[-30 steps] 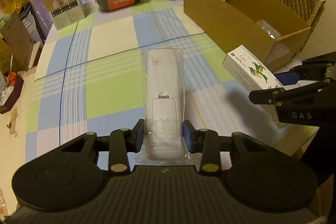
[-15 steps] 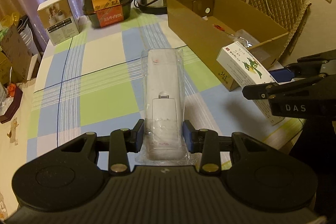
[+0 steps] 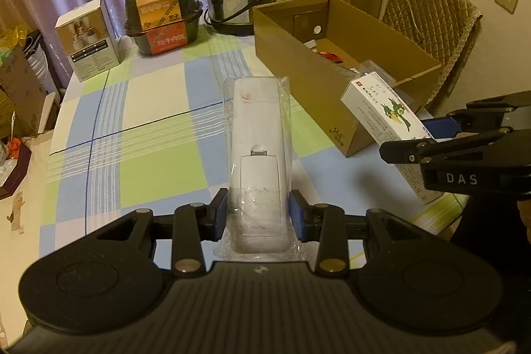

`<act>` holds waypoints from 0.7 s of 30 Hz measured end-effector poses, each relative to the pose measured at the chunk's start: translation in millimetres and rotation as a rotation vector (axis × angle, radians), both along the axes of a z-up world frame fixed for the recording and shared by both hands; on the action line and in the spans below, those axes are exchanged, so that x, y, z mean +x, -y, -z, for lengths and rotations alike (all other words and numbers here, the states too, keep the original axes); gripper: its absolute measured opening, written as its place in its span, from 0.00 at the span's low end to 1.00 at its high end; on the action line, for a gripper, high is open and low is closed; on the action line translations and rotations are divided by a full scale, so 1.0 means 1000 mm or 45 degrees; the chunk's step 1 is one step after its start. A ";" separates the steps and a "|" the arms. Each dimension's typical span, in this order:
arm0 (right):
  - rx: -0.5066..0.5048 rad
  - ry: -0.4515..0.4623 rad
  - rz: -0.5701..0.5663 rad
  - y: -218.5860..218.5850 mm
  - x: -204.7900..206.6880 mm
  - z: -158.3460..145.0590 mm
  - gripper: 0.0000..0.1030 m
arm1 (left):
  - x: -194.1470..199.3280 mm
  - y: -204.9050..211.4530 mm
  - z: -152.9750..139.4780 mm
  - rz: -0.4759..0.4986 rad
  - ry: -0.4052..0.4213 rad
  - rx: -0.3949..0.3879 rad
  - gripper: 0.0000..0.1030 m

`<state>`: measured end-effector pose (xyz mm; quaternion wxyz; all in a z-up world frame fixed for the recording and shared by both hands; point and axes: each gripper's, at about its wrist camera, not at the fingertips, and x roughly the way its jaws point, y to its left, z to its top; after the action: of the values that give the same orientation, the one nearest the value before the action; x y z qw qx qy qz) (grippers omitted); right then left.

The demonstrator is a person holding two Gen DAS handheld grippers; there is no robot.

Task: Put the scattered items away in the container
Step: 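Carry the wrapped packet with the left tool while the right tool carries the ointment box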

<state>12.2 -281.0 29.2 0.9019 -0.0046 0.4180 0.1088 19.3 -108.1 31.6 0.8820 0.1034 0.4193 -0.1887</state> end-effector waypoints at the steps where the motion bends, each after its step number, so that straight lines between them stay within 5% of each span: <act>1: 0.001 0.000 0.005 0.001 0.000 0.000 0.40 | 0.000 0.001 0.000 0.004 0.001 0.000 0.32; 21: 0.017 0.027 0.103 0.038 0.003 -0.012 0.40 | 0.013 0.043 -0.013 0.099 0.016 -0.065 0.32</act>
<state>14.8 -318.6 41.7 0.9100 0.0174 0.4074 0.0750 32.0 -151.3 44.2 0.8790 0.0983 0.4044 -0.2328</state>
